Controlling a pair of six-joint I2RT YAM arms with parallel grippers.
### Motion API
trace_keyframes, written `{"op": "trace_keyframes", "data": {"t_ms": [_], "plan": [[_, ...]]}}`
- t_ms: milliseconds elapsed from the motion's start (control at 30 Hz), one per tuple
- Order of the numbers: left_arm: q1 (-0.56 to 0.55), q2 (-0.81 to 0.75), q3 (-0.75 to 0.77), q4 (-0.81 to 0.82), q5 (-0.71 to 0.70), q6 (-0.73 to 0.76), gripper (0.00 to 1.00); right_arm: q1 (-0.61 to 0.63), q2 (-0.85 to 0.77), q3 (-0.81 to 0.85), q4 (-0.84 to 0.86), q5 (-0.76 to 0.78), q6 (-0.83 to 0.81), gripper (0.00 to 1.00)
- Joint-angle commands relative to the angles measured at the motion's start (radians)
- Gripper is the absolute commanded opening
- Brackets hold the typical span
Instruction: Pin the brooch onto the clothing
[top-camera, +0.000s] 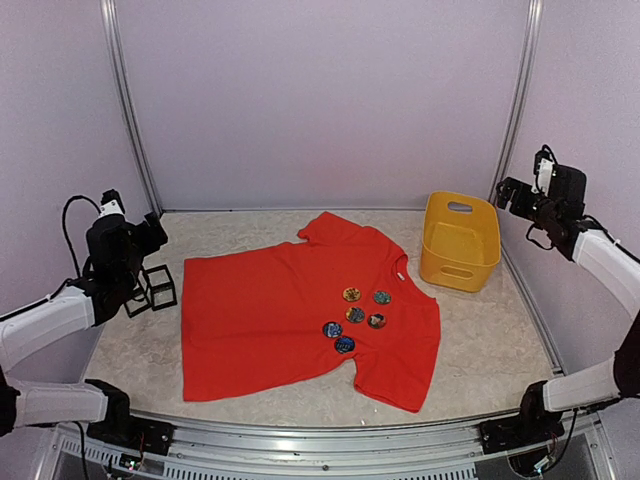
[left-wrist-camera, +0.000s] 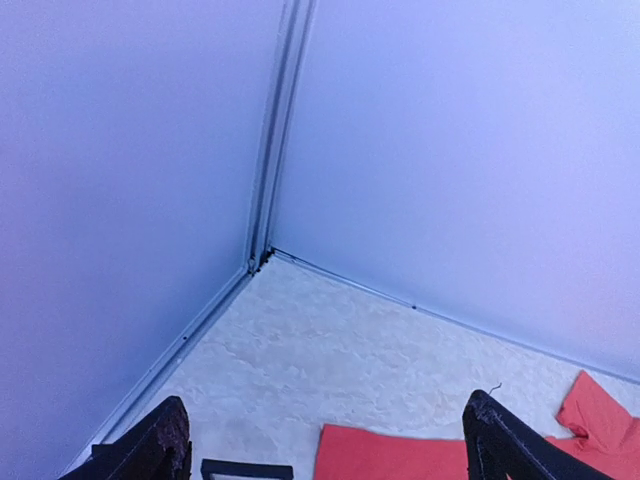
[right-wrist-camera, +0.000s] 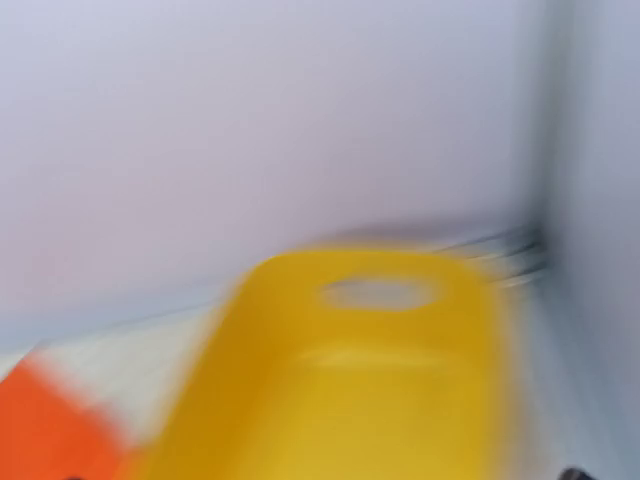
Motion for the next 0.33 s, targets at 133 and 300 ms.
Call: {"op": "trace_keyframes", "data": {"t_ms": [133,300], "plan": [[0.179,-0.016,-0.18,0.381,0.016,0.129,0.9,-0.083,-0.12,-0.373,0.344,0.24,0.079,0.99],[0.177,-0.01,-0.277,0.509,0.007,0.123,0.96,-0.082,-0.152,-0.483,0.397,0.292,0.065,0.99]]}}
